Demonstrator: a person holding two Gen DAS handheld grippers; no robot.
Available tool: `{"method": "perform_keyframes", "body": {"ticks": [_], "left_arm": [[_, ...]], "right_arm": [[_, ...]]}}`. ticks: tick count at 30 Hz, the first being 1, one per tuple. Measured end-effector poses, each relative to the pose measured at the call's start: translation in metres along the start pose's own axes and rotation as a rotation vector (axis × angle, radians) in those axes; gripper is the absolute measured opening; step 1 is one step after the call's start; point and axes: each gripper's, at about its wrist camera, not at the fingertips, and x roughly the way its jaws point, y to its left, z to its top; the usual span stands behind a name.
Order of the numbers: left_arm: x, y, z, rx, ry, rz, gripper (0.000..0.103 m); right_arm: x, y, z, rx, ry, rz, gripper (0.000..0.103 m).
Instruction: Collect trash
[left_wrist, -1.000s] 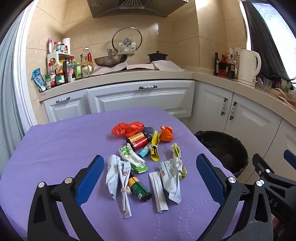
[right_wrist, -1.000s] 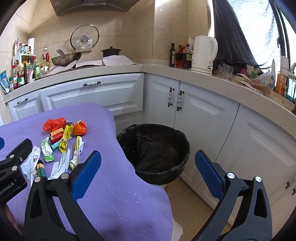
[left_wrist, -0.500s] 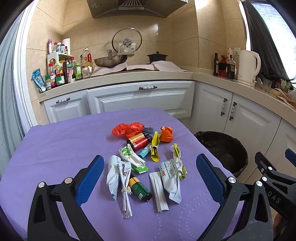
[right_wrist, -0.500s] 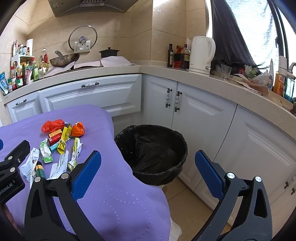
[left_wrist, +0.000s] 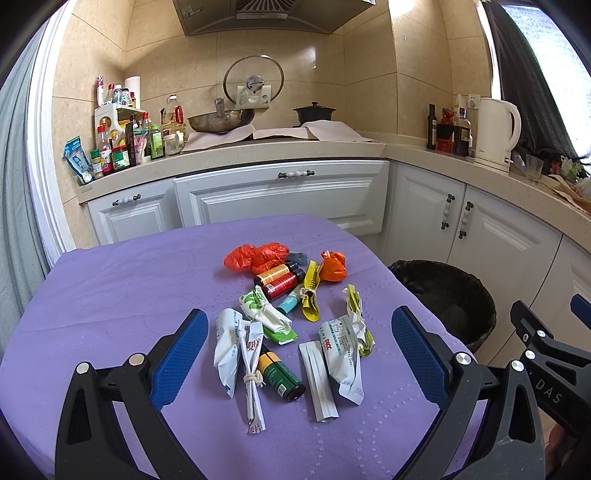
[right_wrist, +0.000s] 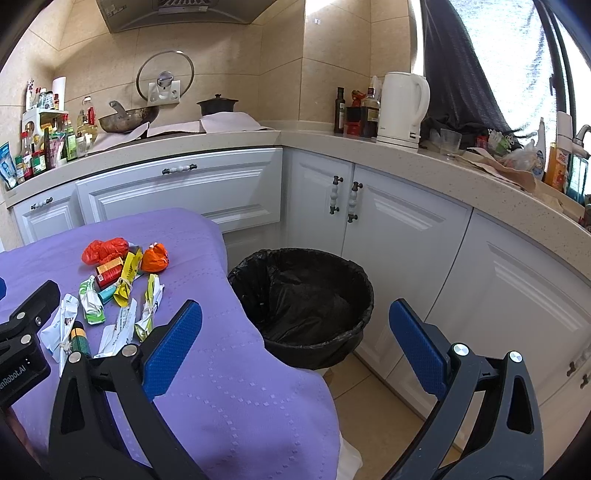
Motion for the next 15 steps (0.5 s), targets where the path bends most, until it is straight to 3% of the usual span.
{"method": "perform_keyframes", "body": {"ticks": [15], "left_arm": [[0.0015,-0.0003,0.0,-0.001,0.003,0.0,0.097]], "right_arm": [[0.0,0.0002,-0.0003,0.001,-0.001,0.001,0.099]]}}
